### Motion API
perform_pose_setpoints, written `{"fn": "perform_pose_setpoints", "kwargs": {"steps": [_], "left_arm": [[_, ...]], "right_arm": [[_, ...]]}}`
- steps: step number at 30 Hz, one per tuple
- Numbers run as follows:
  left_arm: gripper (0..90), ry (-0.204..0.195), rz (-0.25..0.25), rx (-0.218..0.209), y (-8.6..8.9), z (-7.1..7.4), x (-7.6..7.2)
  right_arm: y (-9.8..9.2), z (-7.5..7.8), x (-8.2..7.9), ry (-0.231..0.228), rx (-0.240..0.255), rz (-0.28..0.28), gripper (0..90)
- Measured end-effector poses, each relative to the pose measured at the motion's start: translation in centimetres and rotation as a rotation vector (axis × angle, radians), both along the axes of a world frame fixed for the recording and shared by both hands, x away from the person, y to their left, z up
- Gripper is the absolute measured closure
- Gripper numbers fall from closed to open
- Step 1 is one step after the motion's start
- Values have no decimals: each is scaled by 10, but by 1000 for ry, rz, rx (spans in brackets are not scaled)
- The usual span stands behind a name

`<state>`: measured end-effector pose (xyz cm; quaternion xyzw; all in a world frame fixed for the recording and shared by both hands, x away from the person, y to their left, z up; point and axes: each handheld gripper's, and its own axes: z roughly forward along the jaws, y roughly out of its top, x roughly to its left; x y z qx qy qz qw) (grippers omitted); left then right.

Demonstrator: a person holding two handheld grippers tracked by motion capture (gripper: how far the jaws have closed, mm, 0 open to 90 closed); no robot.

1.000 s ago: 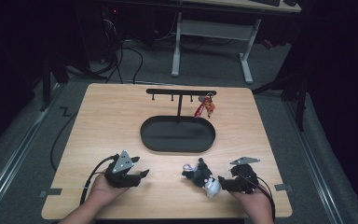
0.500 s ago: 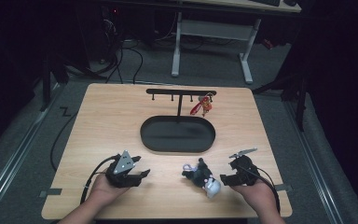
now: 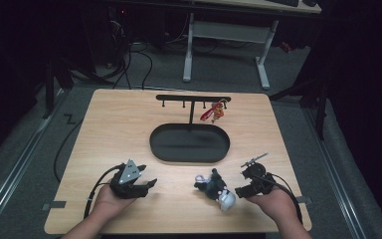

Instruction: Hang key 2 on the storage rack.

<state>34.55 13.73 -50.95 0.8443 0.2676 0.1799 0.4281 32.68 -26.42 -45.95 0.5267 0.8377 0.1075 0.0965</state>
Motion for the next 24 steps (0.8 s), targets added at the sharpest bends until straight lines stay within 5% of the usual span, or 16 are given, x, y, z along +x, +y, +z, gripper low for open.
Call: {"fn": "perform_pose_setpoints", "kwargs": {"steps": [15,23,24], "left_arm": [[328,-21,20,-8,11,0,-2],[329,-20,20,-10,14,-1,-2],[329,-21,19,-9,14,-1,-2]], "right_arm": [[31,17,-1,52,-14,82,175],[53,10,8,115,-3,93,165],[54,10,9,110,-3,132,164]]}}
